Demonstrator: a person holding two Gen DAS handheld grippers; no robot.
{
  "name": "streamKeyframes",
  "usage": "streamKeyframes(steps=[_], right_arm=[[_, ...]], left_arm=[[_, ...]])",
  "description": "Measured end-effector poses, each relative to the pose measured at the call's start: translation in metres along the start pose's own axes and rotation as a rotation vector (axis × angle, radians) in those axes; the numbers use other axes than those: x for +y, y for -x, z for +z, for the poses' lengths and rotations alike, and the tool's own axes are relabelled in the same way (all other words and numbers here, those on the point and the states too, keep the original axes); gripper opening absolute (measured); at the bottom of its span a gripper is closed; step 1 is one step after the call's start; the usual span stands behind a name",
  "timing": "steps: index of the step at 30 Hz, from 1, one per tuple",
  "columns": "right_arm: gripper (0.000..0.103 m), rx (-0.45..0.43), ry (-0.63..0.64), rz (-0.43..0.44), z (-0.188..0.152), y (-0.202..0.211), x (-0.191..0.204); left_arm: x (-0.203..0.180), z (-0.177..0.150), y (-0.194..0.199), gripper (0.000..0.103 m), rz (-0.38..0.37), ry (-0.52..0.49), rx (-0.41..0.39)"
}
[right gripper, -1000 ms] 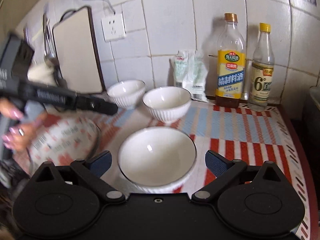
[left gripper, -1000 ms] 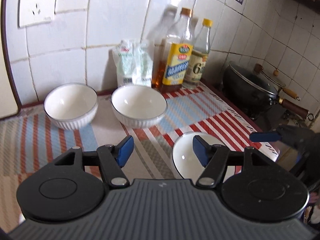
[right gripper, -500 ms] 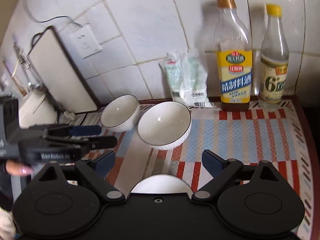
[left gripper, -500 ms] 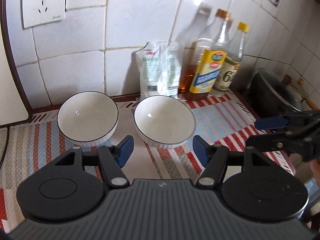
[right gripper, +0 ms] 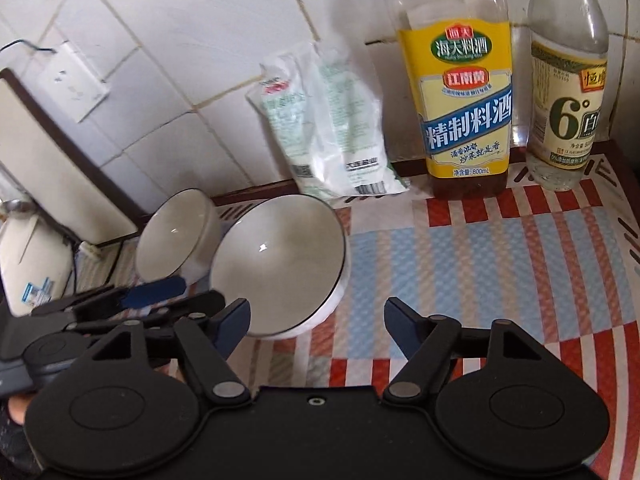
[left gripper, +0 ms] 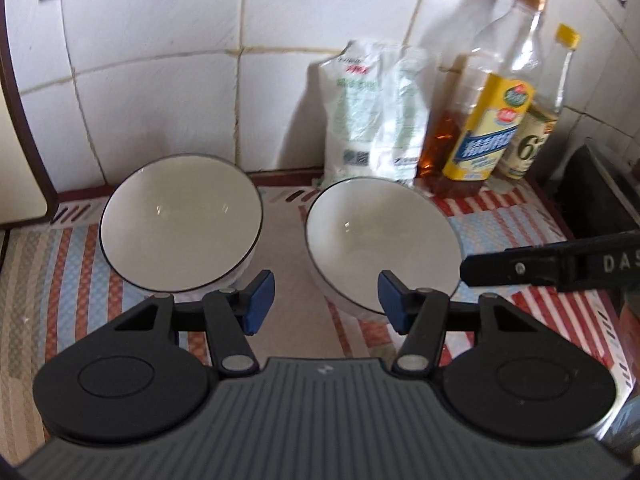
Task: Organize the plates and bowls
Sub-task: 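Lower the held bowl into the other bowl and grip both rims together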
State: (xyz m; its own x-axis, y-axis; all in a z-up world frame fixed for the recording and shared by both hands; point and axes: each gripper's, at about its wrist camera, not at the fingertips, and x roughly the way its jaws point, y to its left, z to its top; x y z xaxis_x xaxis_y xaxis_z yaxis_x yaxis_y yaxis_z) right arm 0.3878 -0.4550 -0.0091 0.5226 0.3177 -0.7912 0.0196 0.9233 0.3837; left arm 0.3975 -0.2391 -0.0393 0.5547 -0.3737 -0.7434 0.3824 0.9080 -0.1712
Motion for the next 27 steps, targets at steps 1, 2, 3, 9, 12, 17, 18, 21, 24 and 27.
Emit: streamKeyframes(steps=[1,2,3,9,12,17,18,21,24,27], right_arm=[[0.072,0.003,-0.002,-0.007,0.002,-0.004,-0.001],[0.071,0.002,-0.006,-0.020,0.003,-0.008,-0.002],[0.062,-0.001,-0.011,-0.034,0.004,-0.012,-0.003],[0.036,0.003,0.037,-0.086,0.007,-0.031,-0.001],[0.036,-0.006,0.052,-0.122,0.008,-0.035,0.001],[0.036,-0.018,0.043,-0.154,0.010,-0.048,-0.003],[0.035,-0.023,0.045,-0.153,0.010,-0.049,-0.003],[0.014,-0.069,0.084,-0.113,0.006,-0.044,0.002],[0.014,-0.089,0.086,-0.107,0.002,-0.034,0.009],[0.013,-0.095,0.053,-0.100,0.000,-0.023,0.011]], left_arm=[[0.000,0.000,-0.002,0.054,0.010,-0.001,0.005],[0.000,0.000,-0.005,0.053,0.018,-0.007,0.012],[-0.001,0.000,-0.008,0.045,0.021,-0.011,0.017],[-0.004,0.007,-0.019,0.016,0.013,-0.018,0.019],[-0.005,0.007,-0.022,0.015,0.021,-0.024,0.014],[0.004,0.010,-0.036,0.024,0.025,0.020,0.028],[0.007,0.010,-0.039,0.026,0.023,0.030,0.025],[0.012,0.007,-0.040,0.011,-0.016,0.034,0.001],[0.002,0.003,-0.032,0.008,0.024,-0.026,-0.009],[0.004,0.003,-0.022,0.008,-0.011,-0.007,-0.004]])
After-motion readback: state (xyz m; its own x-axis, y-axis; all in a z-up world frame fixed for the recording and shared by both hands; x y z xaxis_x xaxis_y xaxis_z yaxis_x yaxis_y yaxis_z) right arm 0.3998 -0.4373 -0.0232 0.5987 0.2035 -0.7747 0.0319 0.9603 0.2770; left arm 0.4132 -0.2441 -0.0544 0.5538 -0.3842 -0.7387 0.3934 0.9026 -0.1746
